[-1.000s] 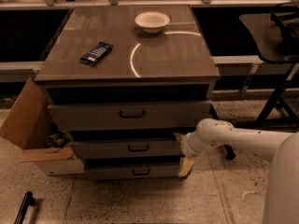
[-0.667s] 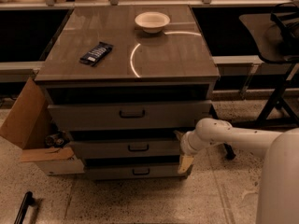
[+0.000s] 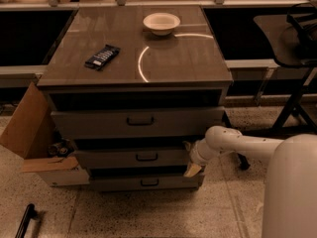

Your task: Open middle drawer

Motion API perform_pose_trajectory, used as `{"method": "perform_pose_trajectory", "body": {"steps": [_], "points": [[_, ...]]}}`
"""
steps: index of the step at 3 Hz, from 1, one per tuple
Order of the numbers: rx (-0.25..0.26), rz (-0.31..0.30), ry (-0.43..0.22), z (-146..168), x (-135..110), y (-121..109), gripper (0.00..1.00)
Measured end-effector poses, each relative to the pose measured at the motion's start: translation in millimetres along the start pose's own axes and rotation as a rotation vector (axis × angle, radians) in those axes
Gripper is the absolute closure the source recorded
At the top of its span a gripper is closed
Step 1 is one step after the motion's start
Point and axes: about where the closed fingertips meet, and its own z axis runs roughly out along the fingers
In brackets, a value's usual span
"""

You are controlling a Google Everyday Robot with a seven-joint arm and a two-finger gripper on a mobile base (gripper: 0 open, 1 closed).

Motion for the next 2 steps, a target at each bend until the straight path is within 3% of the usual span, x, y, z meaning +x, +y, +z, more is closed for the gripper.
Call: {"method": "perform_pose_trajectory", "body": {"steps": [2], "points": [[0.000, -0.002, -0.001, -6.8, -3.2, -1.3, 0.77]]}}
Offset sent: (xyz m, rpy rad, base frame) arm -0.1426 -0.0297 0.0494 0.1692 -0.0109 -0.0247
